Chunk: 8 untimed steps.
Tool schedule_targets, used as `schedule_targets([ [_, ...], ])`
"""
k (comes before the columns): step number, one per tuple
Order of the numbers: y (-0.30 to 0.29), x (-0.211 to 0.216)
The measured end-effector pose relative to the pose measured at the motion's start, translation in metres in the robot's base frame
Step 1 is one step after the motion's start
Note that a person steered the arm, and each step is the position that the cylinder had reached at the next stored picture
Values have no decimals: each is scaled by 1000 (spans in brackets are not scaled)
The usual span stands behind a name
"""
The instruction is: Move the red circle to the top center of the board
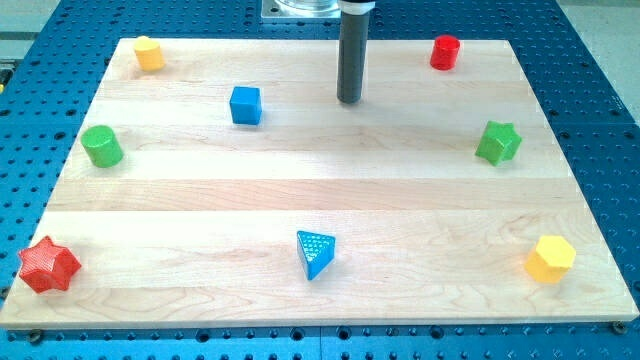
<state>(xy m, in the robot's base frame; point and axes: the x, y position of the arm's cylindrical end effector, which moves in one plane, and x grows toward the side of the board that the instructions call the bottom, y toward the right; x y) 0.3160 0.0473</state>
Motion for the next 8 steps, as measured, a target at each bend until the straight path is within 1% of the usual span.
schedule_targets([
  [4,5,-3],
  [5,5,4],
  [6,1,39],
  [7,0,52],
  [8,0,52],
])
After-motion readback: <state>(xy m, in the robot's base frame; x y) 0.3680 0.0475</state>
